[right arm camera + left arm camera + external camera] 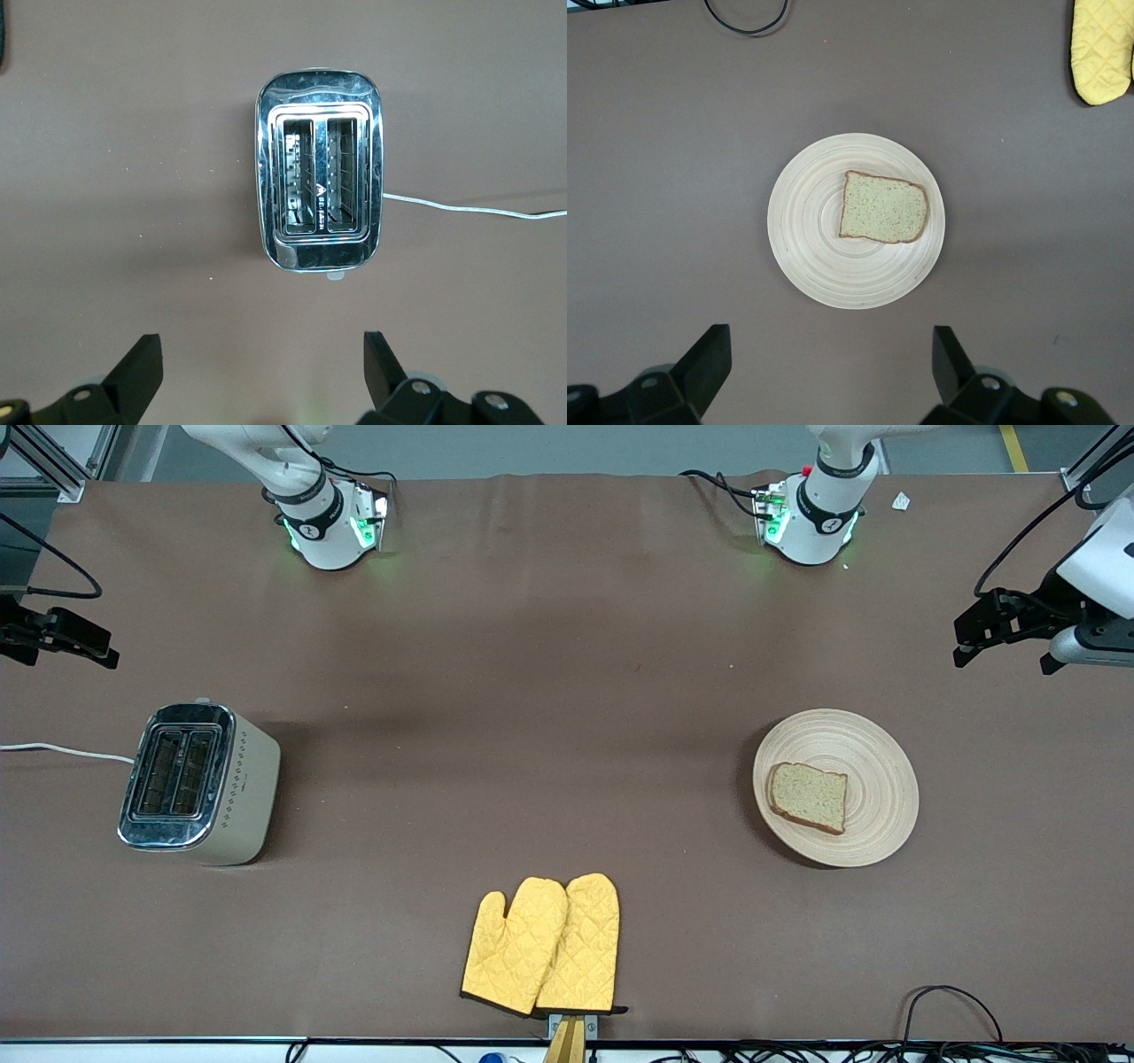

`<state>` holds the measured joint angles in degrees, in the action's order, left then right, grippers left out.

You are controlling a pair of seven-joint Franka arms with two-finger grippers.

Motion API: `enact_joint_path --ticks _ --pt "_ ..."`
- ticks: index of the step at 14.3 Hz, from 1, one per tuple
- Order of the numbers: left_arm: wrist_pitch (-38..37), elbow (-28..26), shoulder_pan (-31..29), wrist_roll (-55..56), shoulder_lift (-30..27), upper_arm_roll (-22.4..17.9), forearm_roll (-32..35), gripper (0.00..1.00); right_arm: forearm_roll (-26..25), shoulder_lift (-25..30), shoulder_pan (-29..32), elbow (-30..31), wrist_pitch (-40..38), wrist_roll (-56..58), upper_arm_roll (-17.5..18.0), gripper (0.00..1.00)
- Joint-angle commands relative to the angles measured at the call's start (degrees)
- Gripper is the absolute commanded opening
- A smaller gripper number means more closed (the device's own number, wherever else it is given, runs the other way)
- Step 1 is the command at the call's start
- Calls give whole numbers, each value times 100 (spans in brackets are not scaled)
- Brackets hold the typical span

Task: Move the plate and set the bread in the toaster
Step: 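Move the left gripper down toward the wooden plate's rim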

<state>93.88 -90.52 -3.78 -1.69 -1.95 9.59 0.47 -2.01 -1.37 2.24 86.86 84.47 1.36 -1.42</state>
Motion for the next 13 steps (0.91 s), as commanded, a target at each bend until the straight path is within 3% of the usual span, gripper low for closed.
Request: enact_joint_path --ticks 1,9,13 --pt "-116 141 -44 -103 72 43 172 100 69 58 22 33 -1 31 10 100" --pt "-116 166 -79 -103 335 -9 138 100 78 49 -4 33 8 23 19 100" --pt "-107 175 -999 -778 1019 -124 -1125 100 78 49 -4 24 17 23 28 100"
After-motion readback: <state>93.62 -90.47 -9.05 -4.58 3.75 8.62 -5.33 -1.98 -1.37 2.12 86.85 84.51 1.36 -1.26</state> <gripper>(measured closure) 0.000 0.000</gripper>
